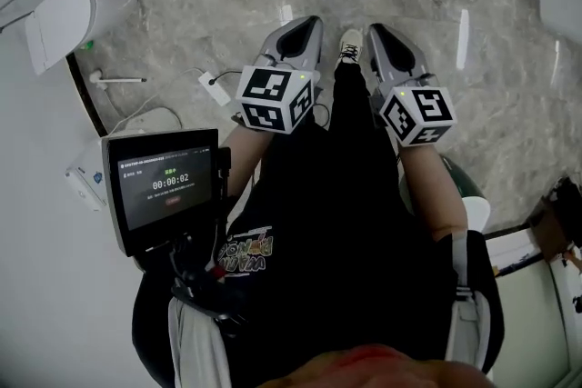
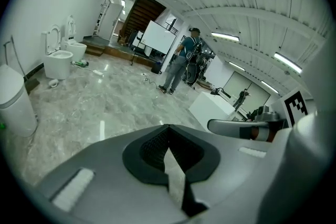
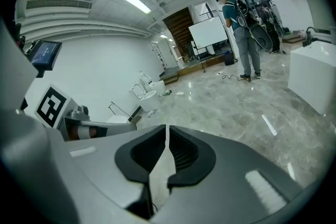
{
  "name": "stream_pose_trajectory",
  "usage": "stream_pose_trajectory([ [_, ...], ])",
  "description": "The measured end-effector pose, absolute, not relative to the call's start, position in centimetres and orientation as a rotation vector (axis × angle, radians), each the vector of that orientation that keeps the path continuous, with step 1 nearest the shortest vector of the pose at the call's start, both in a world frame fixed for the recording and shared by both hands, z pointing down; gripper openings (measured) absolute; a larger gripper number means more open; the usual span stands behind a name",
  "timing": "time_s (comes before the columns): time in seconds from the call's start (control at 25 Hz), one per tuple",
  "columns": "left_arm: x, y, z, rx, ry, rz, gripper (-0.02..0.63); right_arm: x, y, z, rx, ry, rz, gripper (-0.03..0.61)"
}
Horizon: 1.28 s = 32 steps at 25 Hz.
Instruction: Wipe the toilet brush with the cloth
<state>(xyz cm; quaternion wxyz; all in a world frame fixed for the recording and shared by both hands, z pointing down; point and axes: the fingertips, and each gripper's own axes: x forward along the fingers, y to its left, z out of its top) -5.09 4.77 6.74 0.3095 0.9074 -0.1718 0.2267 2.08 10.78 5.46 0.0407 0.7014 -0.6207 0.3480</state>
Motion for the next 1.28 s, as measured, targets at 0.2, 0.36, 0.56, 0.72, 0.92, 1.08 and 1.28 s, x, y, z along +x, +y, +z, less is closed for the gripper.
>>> stream_pose_trajectory([
  [0.2,0.8,3.6,12.2,2.344,-0.538,0.671,0.0,7.9,8.3,13.0,2.018,-1.97,1.19,0.029],
  [0.36,4.2,4.7,15.9,2.301,-0.603,0.724,0.0,12.3,8.2,18.1,1.934,-2.005,1.221,0.037],
  [0.56,8.2,4.4,22.1,2.261,-0.653,0.788,0.0,17.9,7.8,26.4,1.88,-1.971,1.243,0.058],
  [0.72,6.8,3.7,26.1,2.251,-0.662,0.805,0.0,17.8,8.0,31.4,1.883,-1.917,1.256,0.063],
  [0.92,5.8,2.2,32.1,2.259,-0.66,0.78,0.0,17.1,7.5,38.0,1.887,-1.871,1.204,0.086],
  [1.08,5.0,1.4,38.3,2.253,-0.649,0.745,0.0,16.4,7.1,45.8,1.876,-1.82,1.194,0.093],
  [1.28,3.3,1.4,46.2,2.307,-0.641,0.71,0.0,15.2,6.3,54.5,1.853,-1.813,1.091,0.092],
])
